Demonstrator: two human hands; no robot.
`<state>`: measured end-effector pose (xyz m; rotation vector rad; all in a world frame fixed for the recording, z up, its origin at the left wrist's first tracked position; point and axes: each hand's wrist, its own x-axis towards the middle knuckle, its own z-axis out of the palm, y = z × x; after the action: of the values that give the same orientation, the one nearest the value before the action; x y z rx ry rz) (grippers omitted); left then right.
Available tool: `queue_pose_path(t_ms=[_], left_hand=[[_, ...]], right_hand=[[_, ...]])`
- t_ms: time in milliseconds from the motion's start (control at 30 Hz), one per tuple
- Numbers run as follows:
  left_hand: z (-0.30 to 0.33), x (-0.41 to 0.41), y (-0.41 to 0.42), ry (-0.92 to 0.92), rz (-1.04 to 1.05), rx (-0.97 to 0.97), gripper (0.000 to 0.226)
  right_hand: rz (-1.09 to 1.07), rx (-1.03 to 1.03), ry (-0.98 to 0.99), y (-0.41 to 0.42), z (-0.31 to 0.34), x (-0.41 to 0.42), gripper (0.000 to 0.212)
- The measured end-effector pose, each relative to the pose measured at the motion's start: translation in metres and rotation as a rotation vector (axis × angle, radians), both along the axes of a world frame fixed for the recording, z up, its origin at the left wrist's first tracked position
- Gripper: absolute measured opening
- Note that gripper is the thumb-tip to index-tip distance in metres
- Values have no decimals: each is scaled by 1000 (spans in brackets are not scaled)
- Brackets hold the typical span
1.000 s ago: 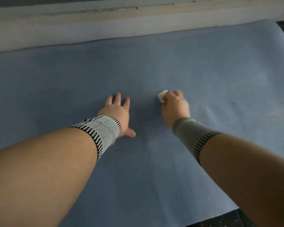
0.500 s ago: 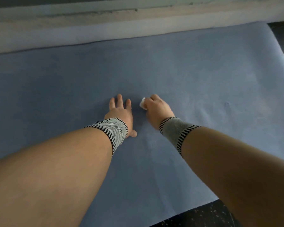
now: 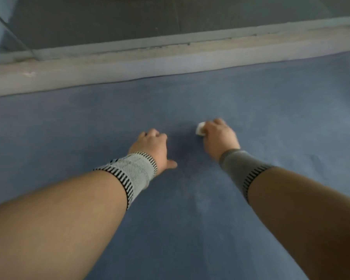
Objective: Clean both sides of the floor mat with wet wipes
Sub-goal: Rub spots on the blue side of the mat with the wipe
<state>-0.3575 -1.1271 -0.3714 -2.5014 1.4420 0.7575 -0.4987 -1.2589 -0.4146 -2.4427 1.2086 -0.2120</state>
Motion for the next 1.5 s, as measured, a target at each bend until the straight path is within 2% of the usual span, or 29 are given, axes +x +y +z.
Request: queue_pose_path(t_ms=[100, 133, 167, 300, 333, 367, 467, 500, 533, 633, 700, 767, 867, 900, 967, 1033, 1067, 1133, 1267, 1300, 1433, 1500], left_hand=[[-6, 15, -10, 16, 79, 86, 118], [-9, 16, -13, 14, 76, 126, 123], [-11, 17, -16, 9, 72, 155, 126], [-5, 15, -22, -24, 64, 212, 127], [-3, 14, -25, -29, 65, 231, 127], [-1, 12, -27, -29, 70, 246, 127], [1, 8, -32, -24, 92, 255, 126], [2, 7, -33, -23, 97, 255, 125], [2, 7, -33, -23, 98, 254, 124], [0, 8, -30, -13, 95, 248, 124], [-2, 9, -27, 3, 90, 231, 124], [-3, 10, -24, 9, 95, 208, 123], [-5, 10, -23, 10, 99, 197, 123], [-6, 10, -24, 11, 96, 202, 123], [-6, 12, -24, 16, 93, 209, 123], [-7, 14, -22, 24, 90, 206, 122], [-7, 14, -21, 25, 90, 205, 122], [-9, 15, -19, 16, 87, 201, 122], [-12, 14, -18, 11, 88, 171, 122], [-12, 14, -18, 11, 85, 170, 121], [-12, 16, -18, 17, 77, 183, 122], [-12, 15, -18, 15, 73, 185, 121]], right_hand=[[-504, 23, 107, -46, 2, -31, 28], [-544, 24, 100, -47, 2, -27, 28], [-482, 17, 68, -40, 3, -14, 27], [93, 35, -48, 11, -6, 31, 29], [129, 8, -37, 5, -7, 30, 30], [62, -10, -23, -11, -6, 25, 30], [-453, 5, 73, -70, -4, -6, 30], [-541, 20, 96, -77, -5, -9, 29], [-505, -4, 97, -74, -5, -1, 30], [-73, 24, -5, -35, -8, 42, 33], [90, 25, -65, -27, -11, 48, 33], [-1, -58, -38, -51, -11, 35, 32], [-467, -46, 85, -97, -9, 10, 30], [-516, -26, 110, -97, -7, 16, 30], [-295, -23, 89, -76, -6, 50, 32], [13, 11, -8, -46, -8, 78, 33], [98, 14, -57, -37, -8, 83, 33], [55, -46, -64, -51, -9, 76, 31], [-477, -60, 115, -118, -7, 35, 32], [-478, -65, 151, -118, -4, 41, 32], [27, -38, 28, -73, -4, 95, 29], [84, -91, 23, -78, -9, 101, 27]])
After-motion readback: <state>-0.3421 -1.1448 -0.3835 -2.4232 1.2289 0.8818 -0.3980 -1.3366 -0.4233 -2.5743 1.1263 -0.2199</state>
